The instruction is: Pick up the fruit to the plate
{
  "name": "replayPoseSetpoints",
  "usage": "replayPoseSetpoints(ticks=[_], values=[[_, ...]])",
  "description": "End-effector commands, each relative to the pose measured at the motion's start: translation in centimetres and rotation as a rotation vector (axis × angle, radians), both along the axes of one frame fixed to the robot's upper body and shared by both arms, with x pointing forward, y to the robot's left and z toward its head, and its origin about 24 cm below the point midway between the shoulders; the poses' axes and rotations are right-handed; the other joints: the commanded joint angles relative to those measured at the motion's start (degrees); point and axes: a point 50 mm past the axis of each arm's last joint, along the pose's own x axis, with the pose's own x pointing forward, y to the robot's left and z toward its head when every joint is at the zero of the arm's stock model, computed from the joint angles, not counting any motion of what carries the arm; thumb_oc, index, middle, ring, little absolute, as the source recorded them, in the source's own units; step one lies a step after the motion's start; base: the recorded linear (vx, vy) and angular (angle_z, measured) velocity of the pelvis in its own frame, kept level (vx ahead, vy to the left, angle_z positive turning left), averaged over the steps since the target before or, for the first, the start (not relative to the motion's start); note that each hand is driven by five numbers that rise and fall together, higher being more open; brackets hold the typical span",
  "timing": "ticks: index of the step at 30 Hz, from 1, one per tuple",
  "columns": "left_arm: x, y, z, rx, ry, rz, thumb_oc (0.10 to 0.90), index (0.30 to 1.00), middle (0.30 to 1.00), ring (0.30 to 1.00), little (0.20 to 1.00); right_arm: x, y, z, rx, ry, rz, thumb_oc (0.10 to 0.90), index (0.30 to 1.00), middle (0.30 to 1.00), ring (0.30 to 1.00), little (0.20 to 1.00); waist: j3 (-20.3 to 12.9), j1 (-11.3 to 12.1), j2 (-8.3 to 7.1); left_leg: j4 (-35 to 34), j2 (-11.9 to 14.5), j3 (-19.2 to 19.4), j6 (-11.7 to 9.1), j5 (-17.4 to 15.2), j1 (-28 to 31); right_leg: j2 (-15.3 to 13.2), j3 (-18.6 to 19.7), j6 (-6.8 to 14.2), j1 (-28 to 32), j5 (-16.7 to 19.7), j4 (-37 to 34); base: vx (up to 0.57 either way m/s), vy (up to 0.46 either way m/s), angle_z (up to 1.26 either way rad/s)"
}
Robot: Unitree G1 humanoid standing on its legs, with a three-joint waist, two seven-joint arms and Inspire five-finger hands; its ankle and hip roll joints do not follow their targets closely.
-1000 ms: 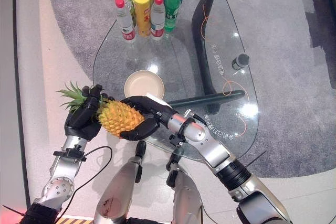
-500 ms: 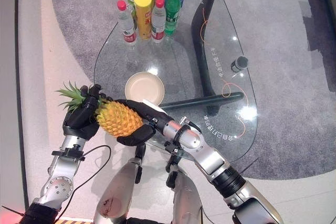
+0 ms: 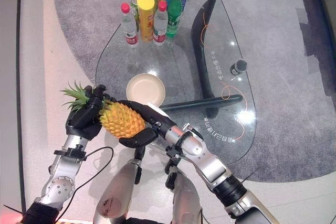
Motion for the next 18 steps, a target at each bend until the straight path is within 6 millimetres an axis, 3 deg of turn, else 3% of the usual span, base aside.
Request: replayPoseSetpoints(ticks=[1, 9, 18], values=[[-1.6, -2.5, 8.3, -0.075, -0.501, -0.152, 0.1, 0.3, 0.3, 0.3, 0.2, 0.3, -2.1, 4.7, 0.109, -0.228, -0.131, 0.8, 0.9, 0.9, 0.9, 0.9, -1.5, -1.2, 0.28, 2.0, -3.5, 0.4, 3.0, -3.4, 0.4, 0.3, -0.1, 3.8, 1.6, 2.7, 5.5, 0.0, 0.0, 0.0], [-2.0, -1.6, 8.2, -0.069, -0.51, -0.121, 0.1, 0.3, 0.3, 0.3, 0.2, -0.4, -5.9, 4.9, 0.122, -0.287, -0.281, 0.8, 0.9, 0.9, 0.9, 0.9, -1.5, -3.0, 0.36, 2.3, -3.1, 1.3, 3.4, -4.0, 0.6, 0.3, 0.7, 4.4, 1.1, 2.9, 6.3, 0.0, 0.009, -0.03], [-2.2, -0.7, 7.8, -0.066, -0.509, -0.083, 0.1, 0.3, 0.3, 0.3, 0.2, -0.9, -8.2, 4.9, 0.134, -0.316, -0.406, 0.8, 0.9, 0.9, 0.9, 0.9, -1.5, -4.3, 0.46, 2.9, -2.7, 2.1, 3.6, -4.6, 0.8, 0.2, 1.5, 4.8, 0.9, 2.8, 7.0, 0.02, 0.015, -0.05]])
